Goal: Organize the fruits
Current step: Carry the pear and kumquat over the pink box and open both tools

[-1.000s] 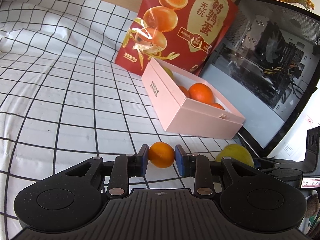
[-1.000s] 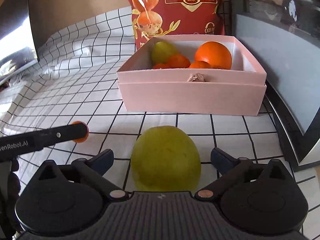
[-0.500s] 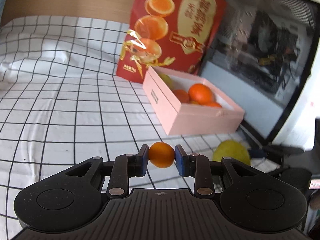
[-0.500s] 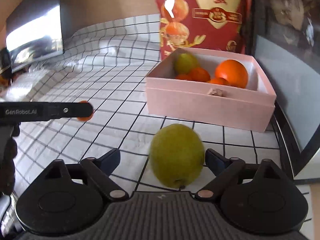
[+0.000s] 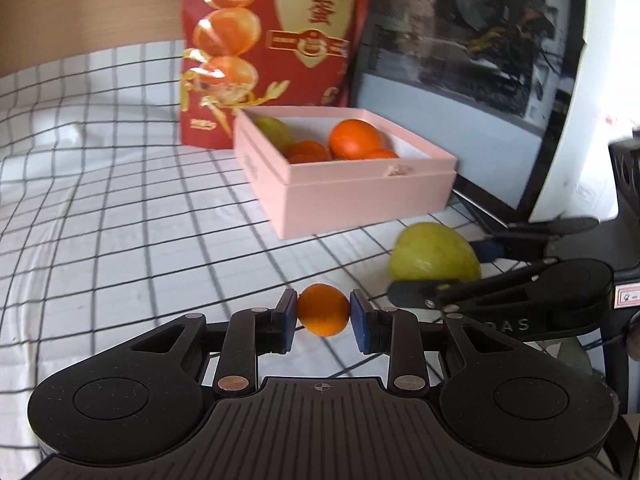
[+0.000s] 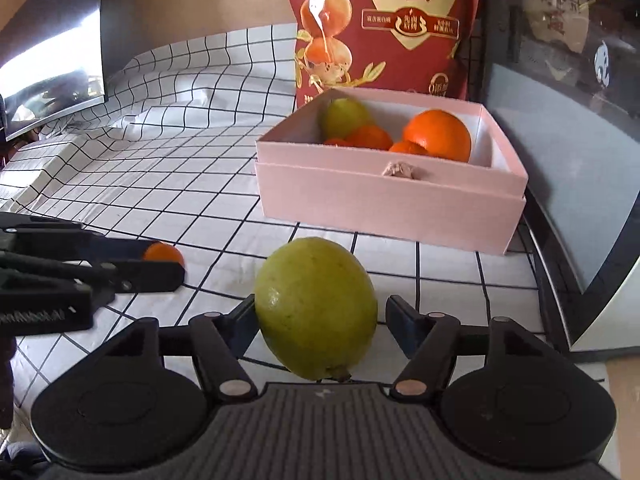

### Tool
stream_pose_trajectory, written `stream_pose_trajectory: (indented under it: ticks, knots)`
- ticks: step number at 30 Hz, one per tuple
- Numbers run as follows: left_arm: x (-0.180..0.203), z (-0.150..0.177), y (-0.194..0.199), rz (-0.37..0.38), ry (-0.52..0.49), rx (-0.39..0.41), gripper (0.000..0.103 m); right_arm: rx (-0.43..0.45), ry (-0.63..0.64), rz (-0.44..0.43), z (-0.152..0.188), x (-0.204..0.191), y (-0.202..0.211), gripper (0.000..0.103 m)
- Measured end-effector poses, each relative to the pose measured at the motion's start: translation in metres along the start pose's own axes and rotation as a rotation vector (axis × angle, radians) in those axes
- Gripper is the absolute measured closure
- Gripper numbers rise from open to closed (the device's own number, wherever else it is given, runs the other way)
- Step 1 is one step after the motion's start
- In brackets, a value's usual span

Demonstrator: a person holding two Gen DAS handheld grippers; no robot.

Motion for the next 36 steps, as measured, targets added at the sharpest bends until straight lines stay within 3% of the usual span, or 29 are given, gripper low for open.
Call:
stream_pose_trajectory:
  ticks: [2,6,13,20,22,25,27,31,36]
  knots:
    - [0.005,0.001,-0.003,0.008,-0.015,-0.007,0.070,0.004,0.003,-0.006,-0.002,-0.002,0.000,0.044]
    - [0.010,0.001,-0.003,0.019,-0.033,-0.009,0.070,-0.008,0.021,-0.005,-0.002,-0.004,0.002,0.044]
    - [-0.010,-0.020,-0.013,0.047,0.080,0.031,0.070,0.021,0.016,0.005,-0.010,0.002,0.012,0.044]
    - [-0.025,-0.099,-0.051,0.076,0.198,0.164,0.070,0.203,-0.022,0.064,-0.098,0.020,0.030,0.045]
    - [-0.026,-0.111,-0.077,0.082,0.208,0.146,0.070,0.234,-0.036,0.085,-0.126,0.026,0.028,0.045]
    - [-0.026,-0.108,-0.122,0.053,0.195,0.044,0.069,0.276,-0.018,0.162,-0.159,0.033,0.016,0.045]
    - [-0.026,-0.104,-0.133,0.031,0.163,0.052,0.068,0.287,-0.001,0.205,-0.171,0.035,0.005,0.045]
    - [-0.026,-0.103,-0.123,0.014,0.096,0.121,0.068,0.260,-0.035,0.219,-0.178,0.041,-0.018,0.045]
    - [-0.058,-0.104,-0.088,-0.007,0.192,0.195,0.068,0.213,-0.060,0.216,-0.173,0.047,-0.045,0.044]
Point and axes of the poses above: each gripper's, at about its wrist camera, not at the fingertips, and y roughly against the way its jaws point, x to its right, z to its underside, the point moved 5 cm from there along -y, roughly the way its jaws point, and after that the axes turned 11 degrees about x, right-handed, at the moved point
